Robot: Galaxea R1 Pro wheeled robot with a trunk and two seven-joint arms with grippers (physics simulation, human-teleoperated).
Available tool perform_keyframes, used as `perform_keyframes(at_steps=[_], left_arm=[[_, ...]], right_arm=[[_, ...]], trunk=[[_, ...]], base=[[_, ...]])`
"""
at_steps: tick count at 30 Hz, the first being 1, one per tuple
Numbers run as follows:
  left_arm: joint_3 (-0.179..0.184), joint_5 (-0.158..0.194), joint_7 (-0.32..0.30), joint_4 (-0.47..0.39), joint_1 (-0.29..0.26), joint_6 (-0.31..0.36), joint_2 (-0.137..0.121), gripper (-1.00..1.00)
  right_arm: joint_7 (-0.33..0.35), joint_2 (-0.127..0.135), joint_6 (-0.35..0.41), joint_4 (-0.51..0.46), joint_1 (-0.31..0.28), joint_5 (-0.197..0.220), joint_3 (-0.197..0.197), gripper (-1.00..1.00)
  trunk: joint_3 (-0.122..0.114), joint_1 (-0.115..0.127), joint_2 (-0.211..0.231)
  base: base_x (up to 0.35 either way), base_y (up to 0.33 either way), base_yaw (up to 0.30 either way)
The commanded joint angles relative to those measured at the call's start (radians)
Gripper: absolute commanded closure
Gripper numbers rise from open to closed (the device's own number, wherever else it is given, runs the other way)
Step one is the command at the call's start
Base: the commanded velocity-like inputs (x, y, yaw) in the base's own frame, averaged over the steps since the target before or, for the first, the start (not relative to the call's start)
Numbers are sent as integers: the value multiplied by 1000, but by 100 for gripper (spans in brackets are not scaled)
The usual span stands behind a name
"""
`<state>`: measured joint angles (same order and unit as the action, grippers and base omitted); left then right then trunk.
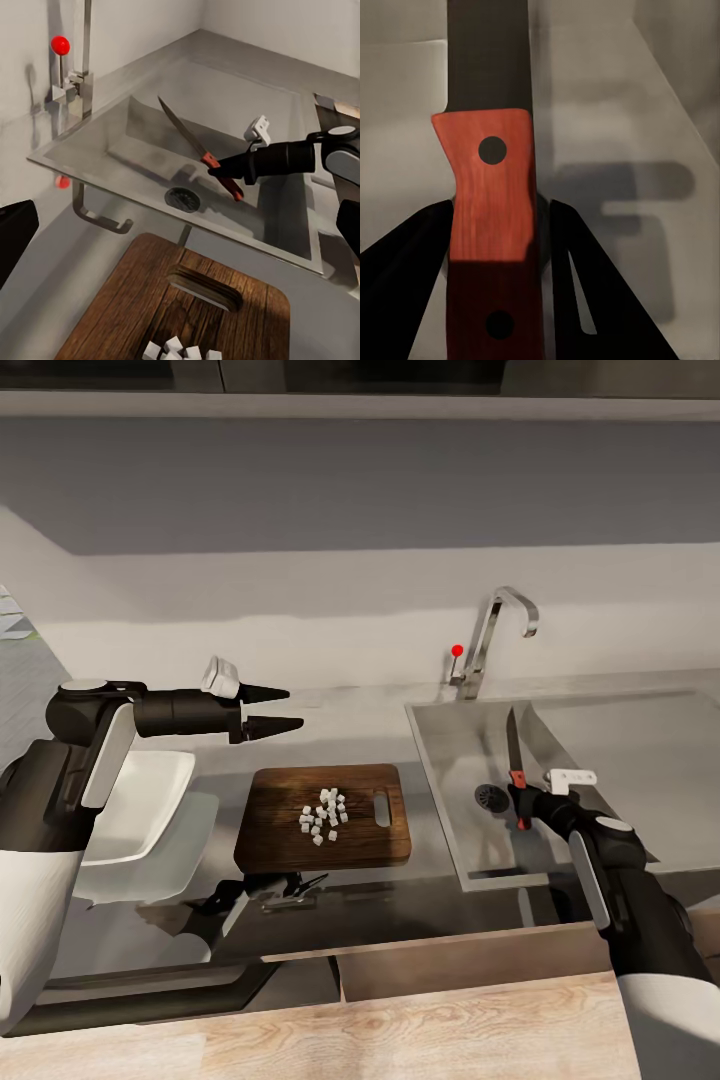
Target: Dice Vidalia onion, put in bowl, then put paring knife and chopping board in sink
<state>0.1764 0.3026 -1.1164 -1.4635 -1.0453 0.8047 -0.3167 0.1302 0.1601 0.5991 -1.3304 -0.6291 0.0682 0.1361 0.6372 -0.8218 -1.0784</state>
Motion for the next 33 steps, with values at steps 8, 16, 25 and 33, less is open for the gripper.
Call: perform_keyframes(at_steps=[8, 16, 25, 33], left_arm=[[2, 6, 1, -1, -1, 7, -1, -100], [3, 6, 1, -1, -1, 7, 1, -100], [3, 6, 1, -1, -1, 7, 1, -100], [2, 6, 1, -1, -1, 7, 1, -100]], right_arm=[[0, -1, 97, -1, -31, 7, 1, 100], [0, -2, 199, -1, -66, 7, 0, 100], [-1, -2, 354, -1, -113, 7, 0, 100], [-1, -2, 373, 6, -122, 6, 0, 100]], trunk=[[1, 0, -1], [1, 0, -1], [1, 0, -1], [1, 0, -1]], base=[[0, 0, 0], [0, 0, 0], [0, 0, 0], [0, 0, 0]])
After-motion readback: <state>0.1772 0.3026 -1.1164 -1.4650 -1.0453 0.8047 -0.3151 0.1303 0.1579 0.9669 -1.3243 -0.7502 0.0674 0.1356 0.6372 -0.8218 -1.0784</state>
